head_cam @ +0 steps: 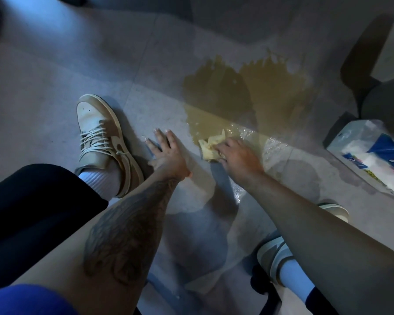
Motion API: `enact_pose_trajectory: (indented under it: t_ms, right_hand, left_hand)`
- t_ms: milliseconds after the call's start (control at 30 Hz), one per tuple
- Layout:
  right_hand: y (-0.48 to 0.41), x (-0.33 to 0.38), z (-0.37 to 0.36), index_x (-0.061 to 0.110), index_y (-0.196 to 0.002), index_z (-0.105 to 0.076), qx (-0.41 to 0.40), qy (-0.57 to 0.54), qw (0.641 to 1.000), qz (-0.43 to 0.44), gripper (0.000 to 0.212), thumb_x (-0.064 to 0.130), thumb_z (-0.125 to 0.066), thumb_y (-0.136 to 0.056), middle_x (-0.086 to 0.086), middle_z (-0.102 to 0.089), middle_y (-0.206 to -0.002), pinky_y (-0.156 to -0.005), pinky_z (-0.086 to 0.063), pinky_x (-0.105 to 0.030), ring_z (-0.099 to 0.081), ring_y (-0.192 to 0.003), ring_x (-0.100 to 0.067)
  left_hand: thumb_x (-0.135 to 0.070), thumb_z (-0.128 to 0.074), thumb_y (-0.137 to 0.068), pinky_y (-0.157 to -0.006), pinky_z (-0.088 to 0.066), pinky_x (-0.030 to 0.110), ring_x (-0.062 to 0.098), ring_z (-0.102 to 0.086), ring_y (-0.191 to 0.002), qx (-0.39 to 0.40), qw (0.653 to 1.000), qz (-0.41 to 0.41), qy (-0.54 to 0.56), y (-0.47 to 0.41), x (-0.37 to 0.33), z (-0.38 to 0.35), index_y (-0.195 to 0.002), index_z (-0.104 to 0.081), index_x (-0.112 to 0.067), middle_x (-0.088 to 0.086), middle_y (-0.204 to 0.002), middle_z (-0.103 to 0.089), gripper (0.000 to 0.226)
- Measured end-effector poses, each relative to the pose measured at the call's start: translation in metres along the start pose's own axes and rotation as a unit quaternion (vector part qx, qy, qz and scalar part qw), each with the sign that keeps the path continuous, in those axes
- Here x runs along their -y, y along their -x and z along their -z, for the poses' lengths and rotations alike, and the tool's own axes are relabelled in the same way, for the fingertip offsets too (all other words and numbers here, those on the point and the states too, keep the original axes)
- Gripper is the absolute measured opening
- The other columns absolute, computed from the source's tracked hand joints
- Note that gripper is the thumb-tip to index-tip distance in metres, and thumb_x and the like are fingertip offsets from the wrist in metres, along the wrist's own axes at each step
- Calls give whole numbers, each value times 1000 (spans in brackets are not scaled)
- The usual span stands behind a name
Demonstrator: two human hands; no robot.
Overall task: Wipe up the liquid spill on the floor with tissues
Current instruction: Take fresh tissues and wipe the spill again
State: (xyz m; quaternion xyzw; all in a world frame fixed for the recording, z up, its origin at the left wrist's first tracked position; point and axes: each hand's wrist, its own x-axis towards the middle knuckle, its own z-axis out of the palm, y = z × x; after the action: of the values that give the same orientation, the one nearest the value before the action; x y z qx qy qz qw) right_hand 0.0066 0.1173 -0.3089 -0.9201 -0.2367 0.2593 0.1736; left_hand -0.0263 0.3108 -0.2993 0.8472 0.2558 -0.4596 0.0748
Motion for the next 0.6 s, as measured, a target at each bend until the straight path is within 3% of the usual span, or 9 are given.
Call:
enact_pose_trajectory:
  t_ms: [100,267,367,467,600]
  right_hand:
    - [4,-16,12,20,-116,-68,-13,-6,999,-29,37,17,-69,-80,-9,-59,-114,-86,-51,-43,-56,-103,-36]
    - [6,-36,28,21,-107,-70,-62,-50,983,-168,28,15,-63,-81,-9,-59,-114,-82,-50,-35,-59,-100,-33]
    - [11,-26,25,19,-104,-69,-89,-71,986,-120,25,14,-64,-80,-6,-58,-108,-76,-50,-33,-59,-97,-28]
    - [23,-18,10,19,-102,-68,-41,-66,995,-65,22,14,-66,-80,-4,-56,-105,-72,-52,-35,-59,-96,-27]
    - [29,-29,6,21,-100,-69,-7,-76,991,-107,22,15,-70,-79,-3,-57,-106,-75,-52,-37,-60,-95,-29]
  left_hand:
    - [-47,-88,-69,-106,-38,68,49,24,-146,5,1000,-2,1,-1,0,0,-151,31,-15,13,-157,41,148]
    - [-47,-87,-70,-106,-39,67,49,24,-146,5,1000,-2,-4,0,0,1,-151,32,-15,13,-157,40,147]
    - [-49,-87,-69,-105,-40,67,50,24,-146,2,1000,-2,-5,0,0,1,-151,31,-14,14,-157,40,148]
    - [-49,-87,-68,-105,-40,67,50,24,-146,4,1000,0,-6,-1,1,1,-151,32,-14,14,-157,41,149]
    - [-49,-88,-67,-104,-41,67,50,24,-146,2,1000,1,-8,-2,0,0,-151,32,-15,13,-157,41,150]
